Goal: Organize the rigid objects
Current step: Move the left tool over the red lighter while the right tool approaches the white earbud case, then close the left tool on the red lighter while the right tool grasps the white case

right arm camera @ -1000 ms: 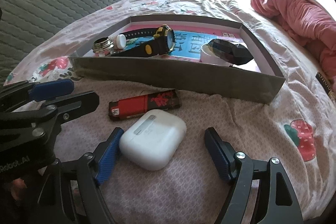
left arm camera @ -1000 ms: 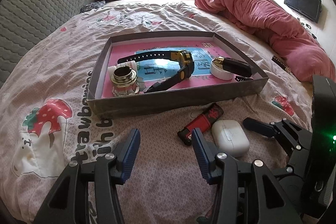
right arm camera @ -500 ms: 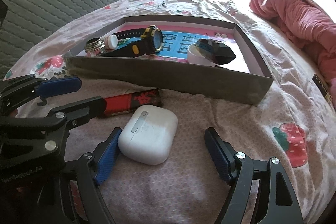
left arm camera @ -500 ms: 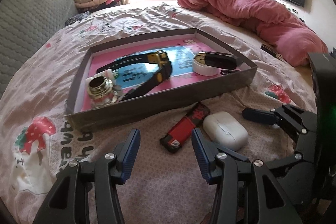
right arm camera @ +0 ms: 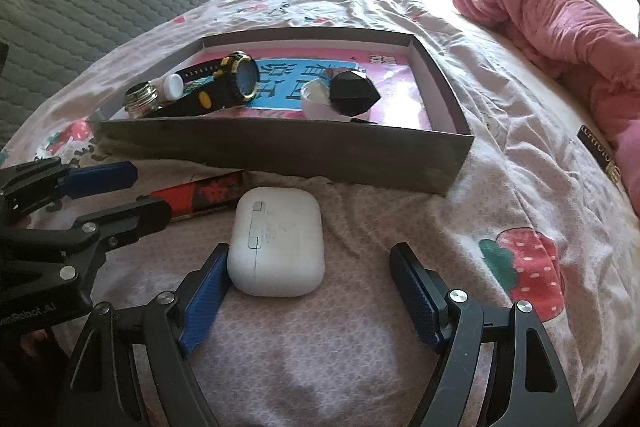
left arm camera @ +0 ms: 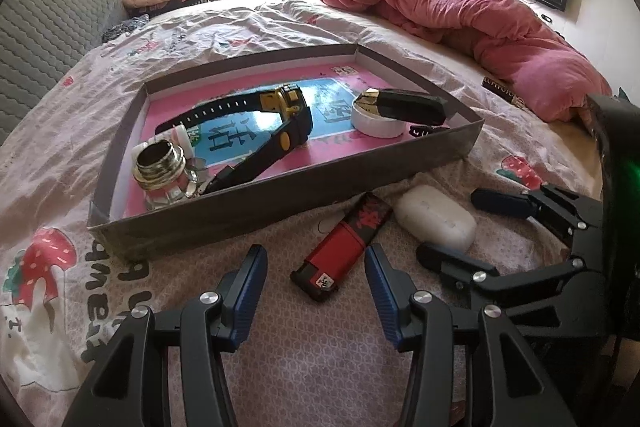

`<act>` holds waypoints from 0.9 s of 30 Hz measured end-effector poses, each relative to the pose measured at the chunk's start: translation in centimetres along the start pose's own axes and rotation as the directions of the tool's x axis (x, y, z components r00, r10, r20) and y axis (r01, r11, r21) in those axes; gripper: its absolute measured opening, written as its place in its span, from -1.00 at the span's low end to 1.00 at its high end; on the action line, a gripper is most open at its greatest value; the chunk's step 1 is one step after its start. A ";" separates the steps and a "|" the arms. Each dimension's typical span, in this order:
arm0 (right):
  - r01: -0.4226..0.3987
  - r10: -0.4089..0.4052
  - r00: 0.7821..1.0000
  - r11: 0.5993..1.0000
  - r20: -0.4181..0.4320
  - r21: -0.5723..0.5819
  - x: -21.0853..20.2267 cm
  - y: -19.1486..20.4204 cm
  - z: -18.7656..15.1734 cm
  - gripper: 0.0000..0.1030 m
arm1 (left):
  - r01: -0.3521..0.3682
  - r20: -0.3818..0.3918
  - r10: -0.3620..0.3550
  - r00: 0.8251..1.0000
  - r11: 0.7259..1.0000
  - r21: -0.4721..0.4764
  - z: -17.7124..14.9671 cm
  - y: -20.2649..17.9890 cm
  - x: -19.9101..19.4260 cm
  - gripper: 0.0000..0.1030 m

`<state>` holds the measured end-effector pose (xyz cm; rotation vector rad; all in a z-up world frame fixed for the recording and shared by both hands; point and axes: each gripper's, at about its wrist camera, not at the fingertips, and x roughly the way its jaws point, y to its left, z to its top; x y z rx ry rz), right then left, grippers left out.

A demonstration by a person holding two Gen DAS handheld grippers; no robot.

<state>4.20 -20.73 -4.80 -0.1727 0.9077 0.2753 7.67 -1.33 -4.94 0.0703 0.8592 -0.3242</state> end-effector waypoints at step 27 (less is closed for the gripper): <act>-0.010 0.010 1.000 0.999 -0.013 0.030 2.3 -1.0 1.5 0.60 | 0.101 -0.024 -0.101 0.995 0.995 -0.026 0.8 0.9 2.7 -0.02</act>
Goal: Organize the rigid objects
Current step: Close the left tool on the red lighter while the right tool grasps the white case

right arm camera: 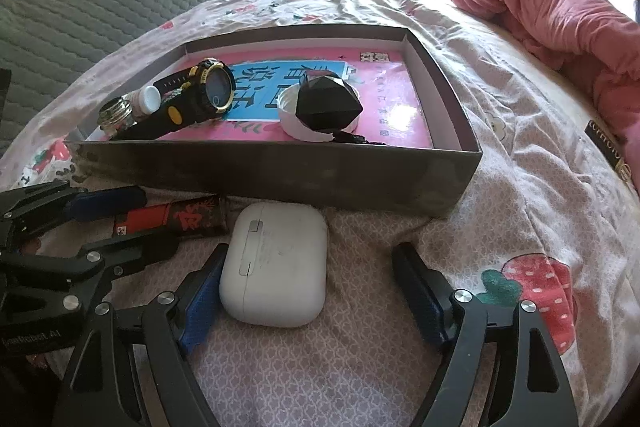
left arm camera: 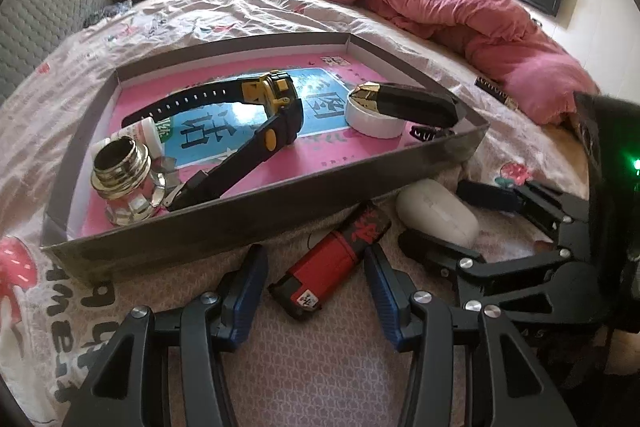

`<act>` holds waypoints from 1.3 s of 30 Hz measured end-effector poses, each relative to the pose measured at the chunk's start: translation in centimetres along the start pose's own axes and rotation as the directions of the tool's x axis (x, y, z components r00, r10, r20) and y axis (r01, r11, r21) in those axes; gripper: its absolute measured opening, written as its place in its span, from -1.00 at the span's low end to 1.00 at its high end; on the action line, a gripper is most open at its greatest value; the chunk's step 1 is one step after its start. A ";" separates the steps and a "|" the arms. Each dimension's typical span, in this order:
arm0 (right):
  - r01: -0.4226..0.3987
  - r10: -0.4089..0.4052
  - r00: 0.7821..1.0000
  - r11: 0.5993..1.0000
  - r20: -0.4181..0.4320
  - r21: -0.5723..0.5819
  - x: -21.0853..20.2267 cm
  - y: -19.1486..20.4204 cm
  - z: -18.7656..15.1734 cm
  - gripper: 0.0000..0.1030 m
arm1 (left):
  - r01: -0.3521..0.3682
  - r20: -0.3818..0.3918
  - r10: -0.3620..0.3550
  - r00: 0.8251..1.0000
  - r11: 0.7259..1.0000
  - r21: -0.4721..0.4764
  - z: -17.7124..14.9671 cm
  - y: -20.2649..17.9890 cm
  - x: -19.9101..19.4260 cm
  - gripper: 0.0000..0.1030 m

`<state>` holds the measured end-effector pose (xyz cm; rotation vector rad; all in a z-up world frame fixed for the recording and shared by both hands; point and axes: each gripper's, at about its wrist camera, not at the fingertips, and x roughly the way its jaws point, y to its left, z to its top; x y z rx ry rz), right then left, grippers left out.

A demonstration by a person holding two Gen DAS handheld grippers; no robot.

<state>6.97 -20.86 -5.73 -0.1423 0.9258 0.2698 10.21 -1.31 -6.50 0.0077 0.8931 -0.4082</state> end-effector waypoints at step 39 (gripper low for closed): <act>-0.109 0.108 0.994 0.983 -0.014 -0.151 -1.4 0.1 0.3 -0.11 | 0.093 -0.040 -0.091 0.995 0.995 0.035 0.1 -1.3 0.7 -0.34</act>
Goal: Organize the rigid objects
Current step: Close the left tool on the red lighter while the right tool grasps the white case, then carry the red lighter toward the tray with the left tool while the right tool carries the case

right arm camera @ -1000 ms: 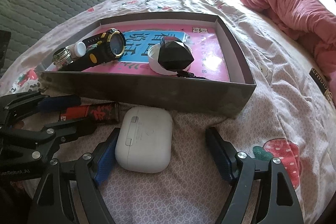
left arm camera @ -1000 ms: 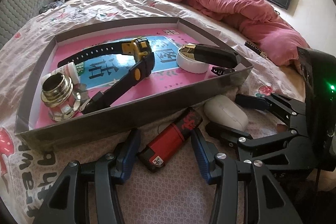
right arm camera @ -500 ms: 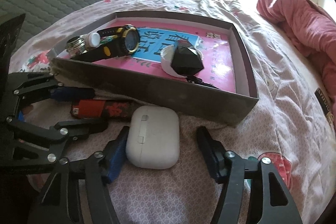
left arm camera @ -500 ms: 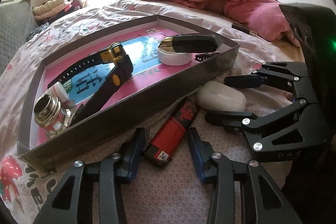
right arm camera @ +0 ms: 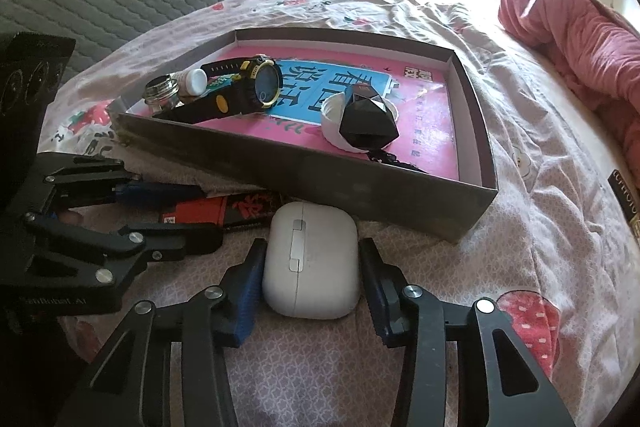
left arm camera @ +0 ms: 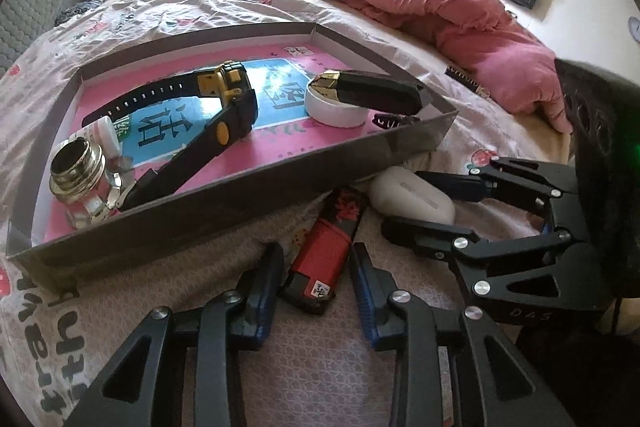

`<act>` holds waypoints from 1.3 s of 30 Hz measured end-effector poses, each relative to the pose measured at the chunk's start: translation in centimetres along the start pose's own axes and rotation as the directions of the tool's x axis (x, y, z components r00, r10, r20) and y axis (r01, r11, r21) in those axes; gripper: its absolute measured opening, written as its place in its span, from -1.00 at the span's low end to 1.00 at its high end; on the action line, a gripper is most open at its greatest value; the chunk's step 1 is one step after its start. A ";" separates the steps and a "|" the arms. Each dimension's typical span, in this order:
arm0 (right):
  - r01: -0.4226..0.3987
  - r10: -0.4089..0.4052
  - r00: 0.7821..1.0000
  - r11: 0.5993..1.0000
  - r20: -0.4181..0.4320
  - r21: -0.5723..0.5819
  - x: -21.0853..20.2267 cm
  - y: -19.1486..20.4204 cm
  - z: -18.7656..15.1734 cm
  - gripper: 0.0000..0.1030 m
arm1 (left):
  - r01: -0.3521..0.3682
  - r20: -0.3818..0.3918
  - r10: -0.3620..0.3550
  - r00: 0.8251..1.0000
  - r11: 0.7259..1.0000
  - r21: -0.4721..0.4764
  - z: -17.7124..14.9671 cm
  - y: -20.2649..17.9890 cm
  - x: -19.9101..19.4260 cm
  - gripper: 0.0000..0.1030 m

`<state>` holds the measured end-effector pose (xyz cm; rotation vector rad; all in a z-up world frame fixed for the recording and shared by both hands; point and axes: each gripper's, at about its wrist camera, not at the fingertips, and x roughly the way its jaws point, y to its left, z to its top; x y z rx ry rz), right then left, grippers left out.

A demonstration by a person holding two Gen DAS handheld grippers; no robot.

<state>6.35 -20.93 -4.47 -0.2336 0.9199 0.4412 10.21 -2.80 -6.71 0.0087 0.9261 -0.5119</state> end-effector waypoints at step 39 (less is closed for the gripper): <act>-0.088 0.077 0.986 0.993 0.147 0.076 -5.7 -2.0 0.3 -0.13 | -0.067 0.085 0.080 0.993 0.987 -0.145 -0.7 -2.4 -5.4 -0.58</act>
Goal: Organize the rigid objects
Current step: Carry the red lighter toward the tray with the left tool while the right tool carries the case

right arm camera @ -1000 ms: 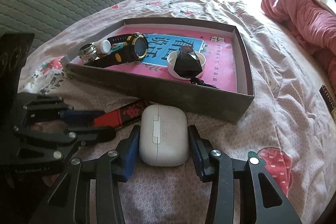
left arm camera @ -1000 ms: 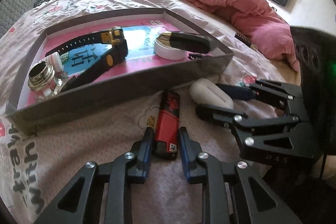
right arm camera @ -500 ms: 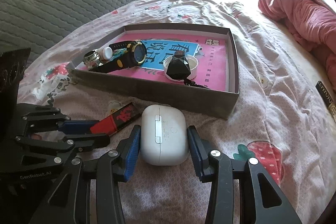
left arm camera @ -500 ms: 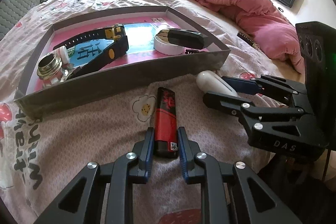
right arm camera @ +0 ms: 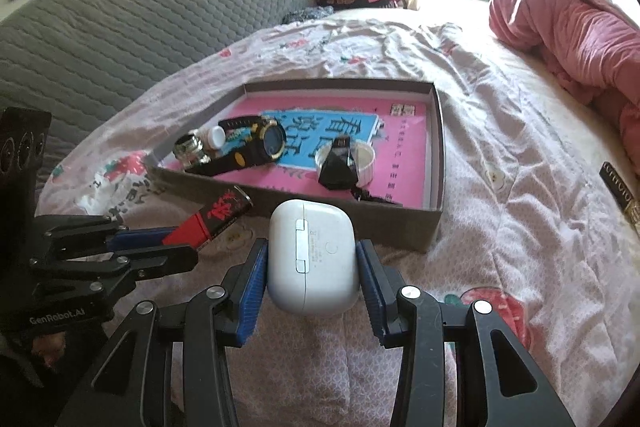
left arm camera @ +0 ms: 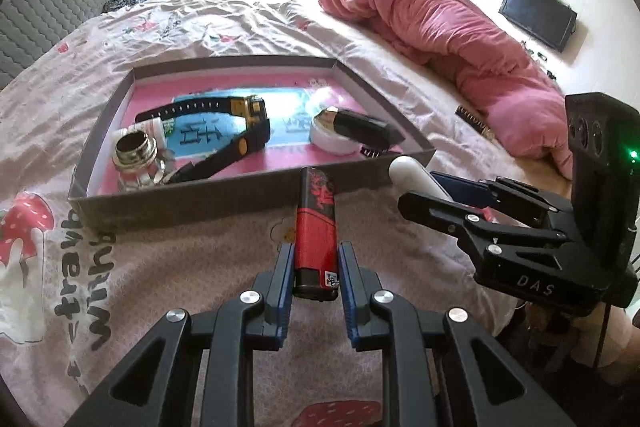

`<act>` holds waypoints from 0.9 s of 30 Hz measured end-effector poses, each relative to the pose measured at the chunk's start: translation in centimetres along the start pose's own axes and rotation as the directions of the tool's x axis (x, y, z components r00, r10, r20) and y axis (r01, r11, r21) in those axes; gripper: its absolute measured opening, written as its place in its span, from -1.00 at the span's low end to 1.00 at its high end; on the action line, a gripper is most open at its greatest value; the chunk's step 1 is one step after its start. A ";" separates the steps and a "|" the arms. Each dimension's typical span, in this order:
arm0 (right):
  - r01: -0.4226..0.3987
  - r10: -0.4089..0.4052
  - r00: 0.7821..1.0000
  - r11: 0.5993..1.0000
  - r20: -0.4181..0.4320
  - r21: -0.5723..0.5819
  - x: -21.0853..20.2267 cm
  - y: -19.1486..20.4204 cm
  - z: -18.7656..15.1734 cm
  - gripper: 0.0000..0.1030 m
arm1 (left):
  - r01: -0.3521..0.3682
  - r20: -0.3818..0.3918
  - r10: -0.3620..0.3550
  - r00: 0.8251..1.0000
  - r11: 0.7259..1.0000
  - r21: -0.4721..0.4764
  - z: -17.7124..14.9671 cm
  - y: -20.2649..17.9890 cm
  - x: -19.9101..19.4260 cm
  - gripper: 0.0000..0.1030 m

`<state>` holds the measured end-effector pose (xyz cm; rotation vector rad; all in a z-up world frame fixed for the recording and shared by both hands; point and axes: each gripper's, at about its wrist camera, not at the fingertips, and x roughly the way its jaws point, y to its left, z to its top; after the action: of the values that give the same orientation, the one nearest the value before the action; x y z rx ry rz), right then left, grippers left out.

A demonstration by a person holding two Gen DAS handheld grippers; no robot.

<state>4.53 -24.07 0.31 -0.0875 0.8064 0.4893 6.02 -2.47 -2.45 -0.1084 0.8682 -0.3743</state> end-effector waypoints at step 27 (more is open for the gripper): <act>-0.035 0.035 0.993 0.999 0.108 -0.003 -0.3 1.6 2.7 -0.12 | -0.091 0.164 0.097 0.982 0.995 -0.043 1.7 2.6 -2.6 -0.58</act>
<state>5.48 -22.06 2.60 -0.0478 0.7022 0.5234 6.50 0.76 -0.03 -0.1292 0.7127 -0.2575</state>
